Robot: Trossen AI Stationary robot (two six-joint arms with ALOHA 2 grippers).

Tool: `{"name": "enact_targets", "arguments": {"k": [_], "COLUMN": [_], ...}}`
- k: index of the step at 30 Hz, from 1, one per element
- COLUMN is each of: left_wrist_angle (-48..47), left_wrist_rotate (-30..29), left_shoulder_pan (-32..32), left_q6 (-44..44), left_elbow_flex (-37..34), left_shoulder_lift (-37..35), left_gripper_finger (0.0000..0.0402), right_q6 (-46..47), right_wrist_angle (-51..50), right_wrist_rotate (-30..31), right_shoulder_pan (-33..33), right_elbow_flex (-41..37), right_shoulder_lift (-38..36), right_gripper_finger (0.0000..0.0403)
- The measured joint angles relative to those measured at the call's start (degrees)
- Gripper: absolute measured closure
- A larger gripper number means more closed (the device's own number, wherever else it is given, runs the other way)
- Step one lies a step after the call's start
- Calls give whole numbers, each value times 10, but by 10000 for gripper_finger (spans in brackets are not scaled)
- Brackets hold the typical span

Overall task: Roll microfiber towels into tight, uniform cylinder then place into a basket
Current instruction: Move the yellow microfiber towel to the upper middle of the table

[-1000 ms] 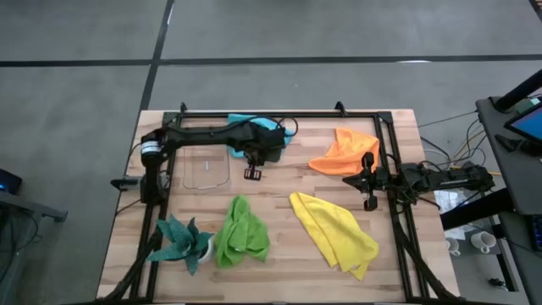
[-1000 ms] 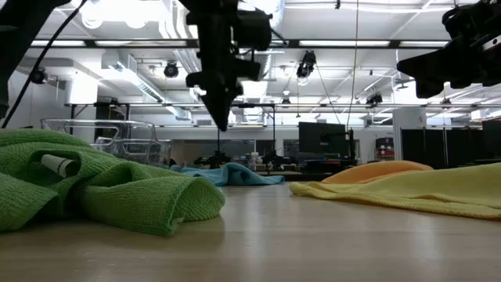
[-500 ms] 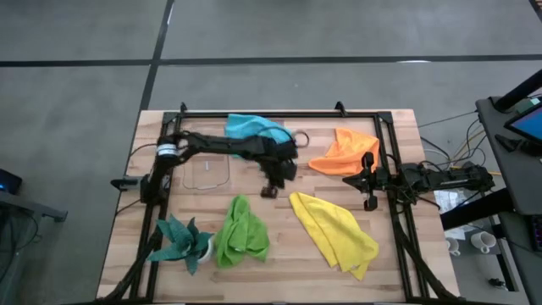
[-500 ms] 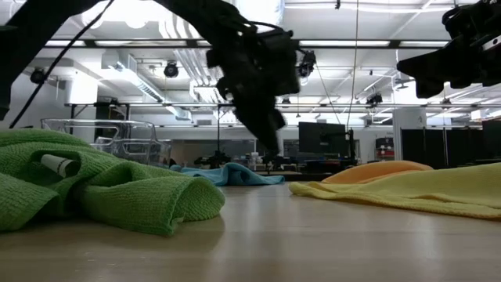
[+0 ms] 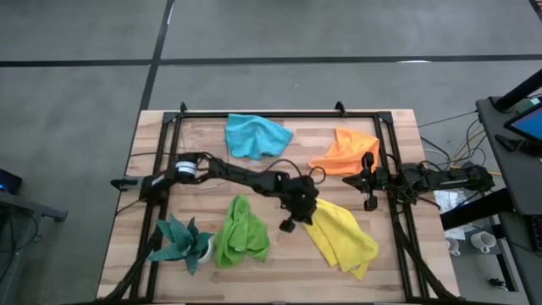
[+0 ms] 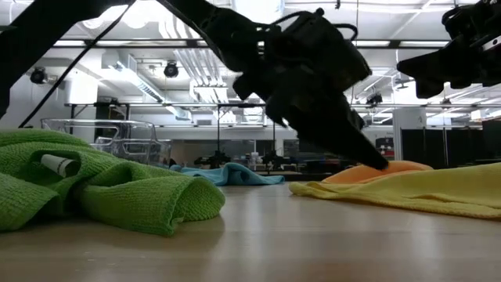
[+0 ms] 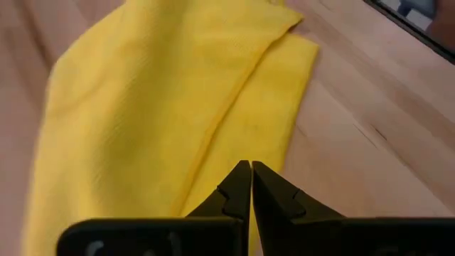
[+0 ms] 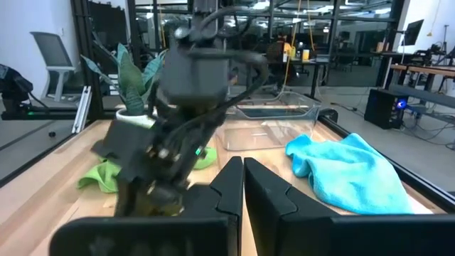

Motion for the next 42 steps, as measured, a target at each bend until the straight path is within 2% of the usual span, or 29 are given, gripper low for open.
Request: {"name": "enact_targets", "arguments": {"k": [4,7,11,15,20,24,28,31,35,37,40,41,42], "left_wrist_angle": [44,56,60,35,13,-26,-94,-116,-88,-65,-35,-29,-17], "left_wrist_rotate": [-1,-44,-208,-337,-527,-619,-656,-637,-608,-510,-291,-235,-204], "left_shoulder_pan": [-4,0,14,46,93,129,154,157,140,139,147,150,151], "left_q6": [-22,-36,-35,-37,-37,-56,-98,-108,-104,-99,-150,-168,-184], "left_elbow_flex": [2,4,1,2,0,4,6,3,1,-3,-6,-7,-7], "left_shoulder_lift": [26,36,35,29,28,27,17,-8,-77,-110,-123,-123,-119], "left_gripper_finger": [401,401,401,401,401,402,402,402,402,402,402,402,402], "right_q6": [0,0,0,0,0,0,0,0,0,0,0,0,0], "right_wrist_angle": [0,0,0,0,1,1,1,1,1,0,0,0,0], "right_wrist_rotate": [1,0,0,0,0,0,0,0,0,0,0,0,1], "right_shoulder_pan": [0,0,0,0,0,0,0,0,0,0,0,0,0], "right_elbow_flex": [0,0,0,0,0,0,0,0,0,0,0,0,0], "right_shoulder_lift": [0,0,0,0,0,0,0,0,0,0,0,0,0], "right_gripper_finger": [394,394,394,394,394,394,394,394,394,394,394,394,394]}}
